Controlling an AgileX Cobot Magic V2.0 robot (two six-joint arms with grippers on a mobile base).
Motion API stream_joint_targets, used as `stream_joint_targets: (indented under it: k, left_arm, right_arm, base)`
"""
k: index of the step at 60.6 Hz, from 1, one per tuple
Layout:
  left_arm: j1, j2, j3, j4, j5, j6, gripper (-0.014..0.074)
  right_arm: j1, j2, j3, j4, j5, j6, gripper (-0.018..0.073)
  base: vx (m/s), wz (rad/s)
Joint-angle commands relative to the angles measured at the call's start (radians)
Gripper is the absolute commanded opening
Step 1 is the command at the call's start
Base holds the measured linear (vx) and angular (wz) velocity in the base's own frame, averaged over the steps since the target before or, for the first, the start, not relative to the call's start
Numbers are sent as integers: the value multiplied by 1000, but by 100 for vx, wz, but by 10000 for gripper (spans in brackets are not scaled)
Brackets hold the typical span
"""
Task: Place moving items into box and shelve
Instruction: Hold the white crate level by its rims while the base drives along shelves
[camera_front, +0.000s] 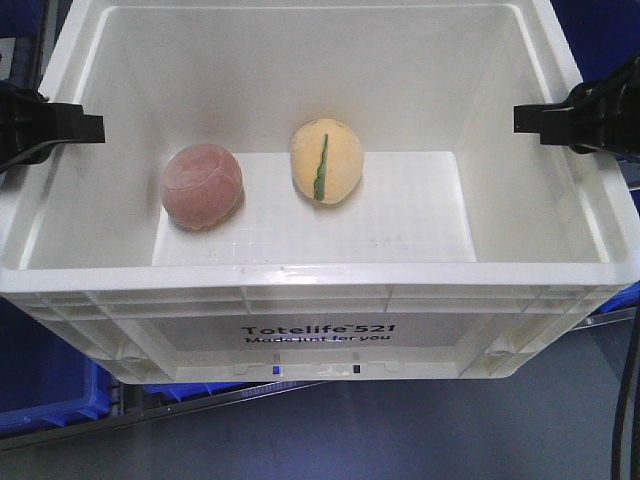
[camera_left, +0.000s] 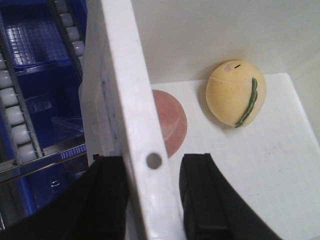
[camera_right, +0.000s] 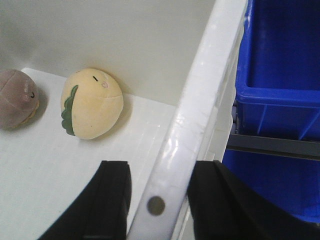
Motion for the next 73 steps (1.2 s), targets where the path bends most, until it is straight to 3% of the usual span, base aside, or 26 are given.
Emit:
stream_joint_targets:
  k: [1,73]
  left_arm:
    - [-9,-31,-50,-90,-145,16,-6]
    - [-9,-31,-50,-90,-145,16,-6]
  right_arm:
    - [11,-35,-41,104,-65,-50,-6]
    - [11,-35,-41,104,-65,-50,-6]
  base:
    - [1,19]
    - [1,14]
